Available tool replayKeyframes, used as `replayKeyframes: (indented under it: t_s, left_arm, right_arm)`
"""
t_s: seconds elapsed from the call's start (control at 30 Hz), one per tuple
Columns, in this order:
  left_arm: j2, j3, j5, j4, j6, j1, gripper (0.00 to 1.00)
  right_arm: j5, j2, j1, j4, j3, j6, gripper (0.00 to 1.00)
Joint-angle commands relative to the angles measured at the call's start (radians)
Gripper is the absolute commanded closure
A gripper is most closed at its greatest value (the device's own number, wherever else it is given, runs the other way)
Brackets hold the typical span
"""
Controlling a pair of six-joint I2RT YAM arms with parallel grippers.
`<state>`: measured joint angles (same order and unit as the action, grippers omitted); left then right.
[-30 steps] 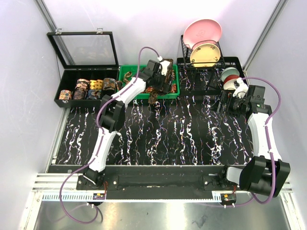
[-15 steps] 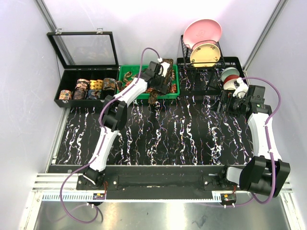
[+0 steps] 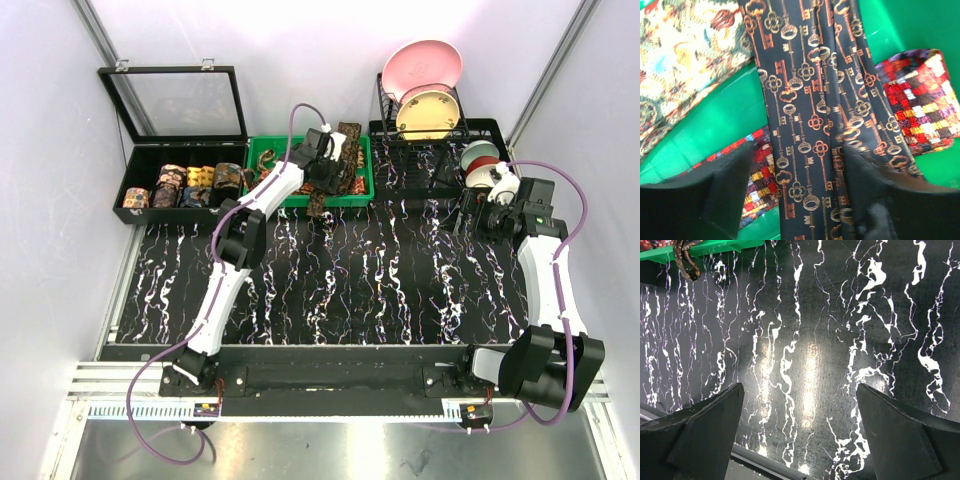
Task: Roll the ties
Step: Pick up the tie from the bin.
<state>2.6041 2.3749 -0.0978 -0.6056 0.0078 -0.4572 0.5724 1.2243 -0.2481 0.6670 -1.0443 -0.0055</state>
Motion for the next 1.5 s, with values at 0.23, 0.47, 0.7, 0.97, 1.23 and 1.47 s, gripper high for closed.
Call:
replayKeyframes:
  t_s: [0.23,0.47,0.7,0.97,1.23,1.47]
  left_arm:
    - [0.016,0.021,0.093,-0.111,0.041,0.002,0.64]
    - [-0.056,0.018,0.055,-0.019,0.038,0.015,0.84]
    - [-0.179,-0.039,0.066,0.092,0.063,0.015,0.5]
    - [-0.154,-0.042,0.093,0.063,0.087,0.011,0.94]
    - [-0.154,-0.037,0.095,0.069,0.099,0.018,1.0]
    - [-0.225,-0.172,0.04,0.014,0.119,0.015,0.39]
  right_arm:
    - [-0.019,0.0,-0.011,-0.046,-0.019,0.025,0.0]
    - [-0.011,-0.009,-0.011,-0.046,-0.014,0.027,0.0]
    - [0.004,-0.023,-0.013,-0.047,-0.007,0.025,0.0]
    - [-0.005,-0.031,-0.013,-0.049,-0.005,0.027,0.0]
    - [-0.005,-0.023,-0.013,-0.053,-0.008,0.025,0.0]
    - [-0.003,-0.029,-0.013,-0.049,-0.017,0.03,0.0]
